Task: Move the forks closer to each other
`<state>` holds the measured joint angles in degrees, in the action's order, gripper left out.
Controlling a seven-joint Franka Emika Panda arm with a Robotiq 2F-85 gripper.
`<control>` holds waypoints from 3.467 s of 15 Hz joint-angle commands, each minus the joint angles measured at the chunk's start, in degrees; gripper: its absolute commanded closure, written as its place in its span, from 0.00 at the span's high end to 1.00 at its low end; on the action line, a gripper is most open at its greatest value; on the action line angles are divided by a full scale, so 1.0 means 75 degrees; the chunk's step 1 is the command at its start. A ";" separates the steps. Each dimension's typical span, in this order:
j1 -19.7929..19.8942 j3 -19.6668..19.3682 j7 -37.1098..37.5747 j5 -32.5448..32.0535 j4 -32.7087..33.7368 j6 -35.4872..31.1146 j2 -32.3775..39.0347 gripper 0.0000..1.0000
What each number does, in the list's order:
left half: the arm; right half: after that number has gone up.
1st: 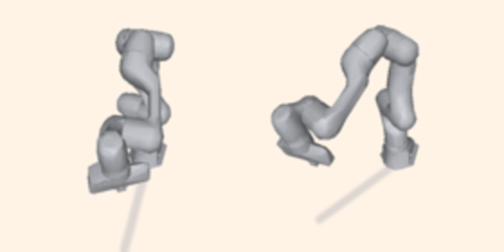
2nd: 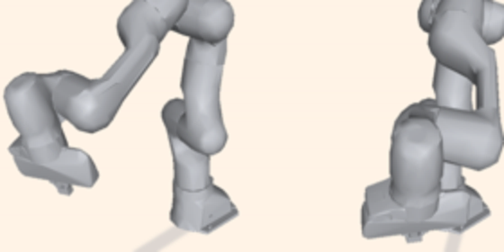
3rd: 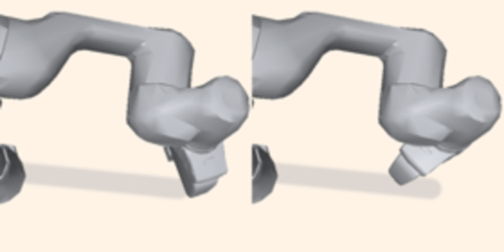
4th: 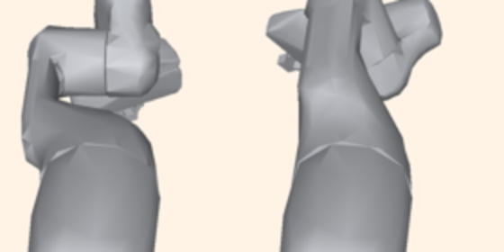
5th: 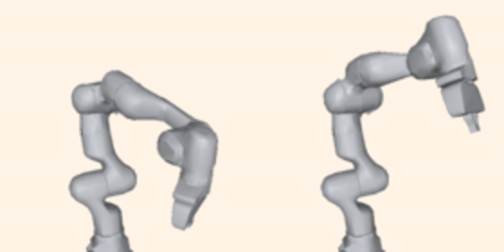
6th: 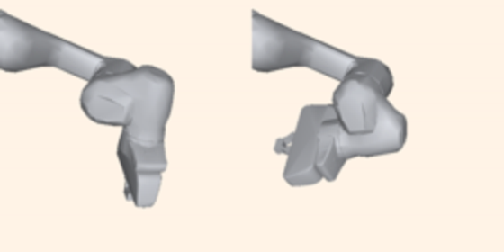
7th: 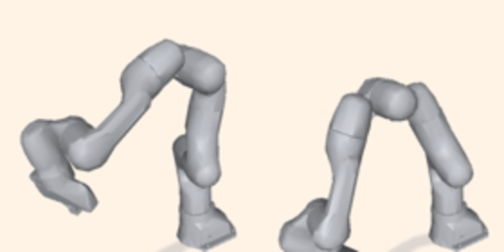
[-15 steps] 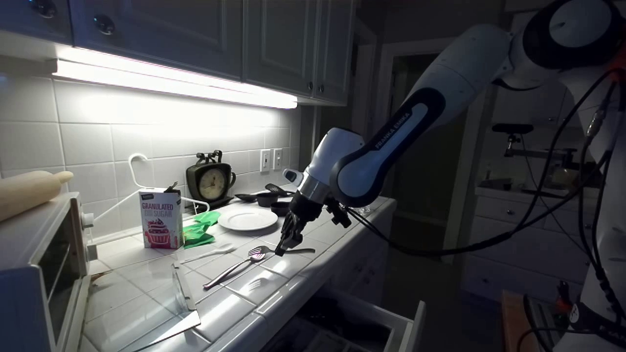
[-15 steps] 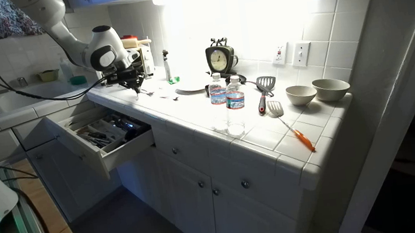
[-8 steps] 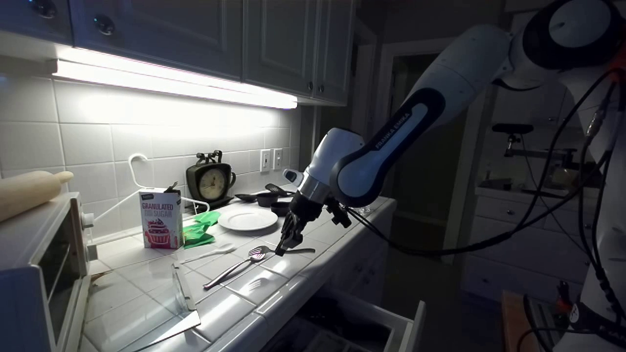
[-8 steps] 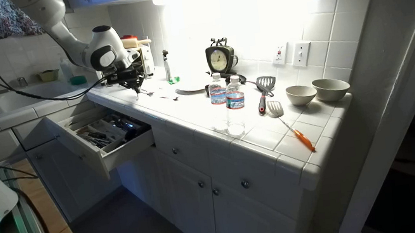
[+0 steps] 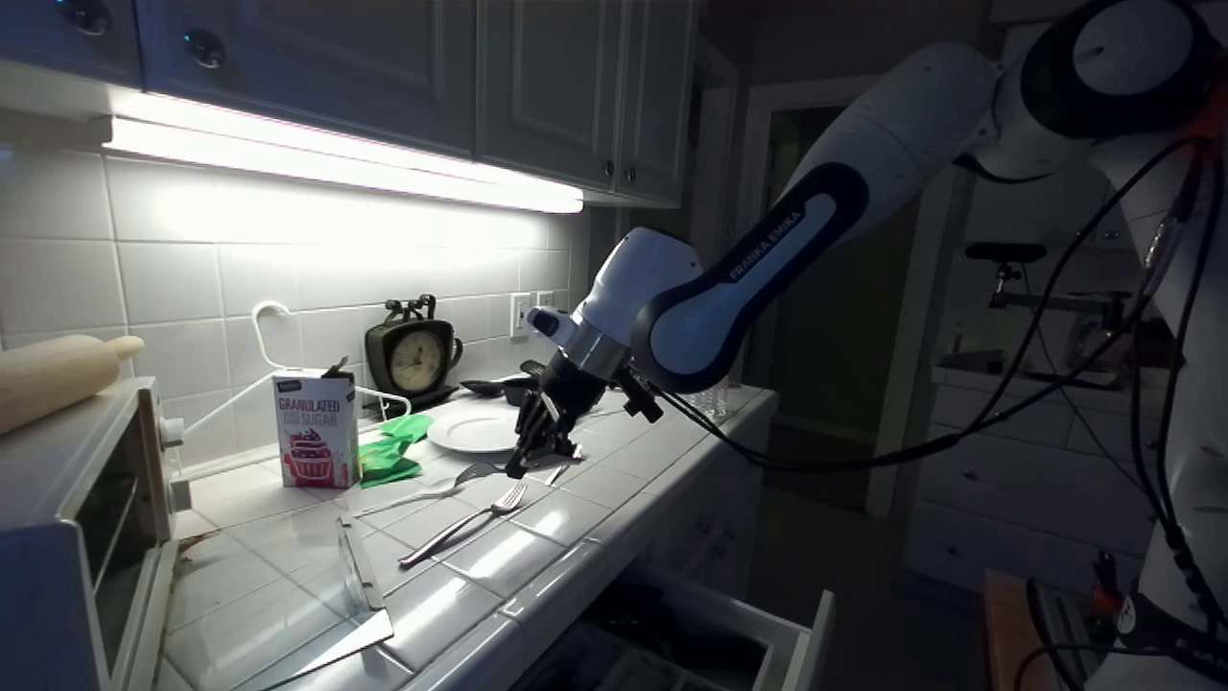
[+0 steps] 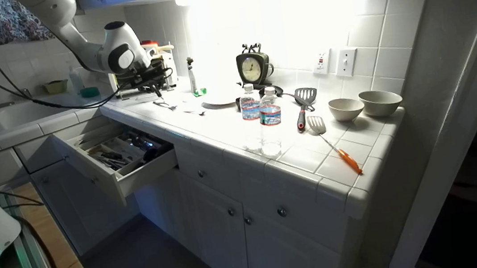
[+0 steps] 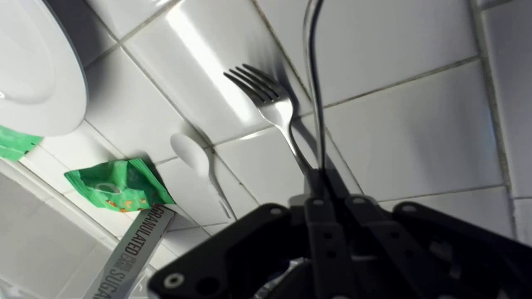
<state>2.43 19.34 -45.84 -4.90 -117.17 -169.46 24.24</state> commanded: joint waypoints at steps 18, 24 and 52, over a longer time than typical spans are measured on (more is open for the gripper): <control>0.0351 0.0595 -0.2575 -0.0136 0.0456 -0.0066 0.1192 0.01; 0.0269 0.0483 -0.2519 -0.0187 0.0454 -0.0085 0.1253 0.21; -0.1006 -0.1020 0.0672 -0.0877 0.0525 -0.1499 0.1165 1.00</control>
<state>-5.86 11.34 -44.07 -7.74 -113.42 -180.77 32.80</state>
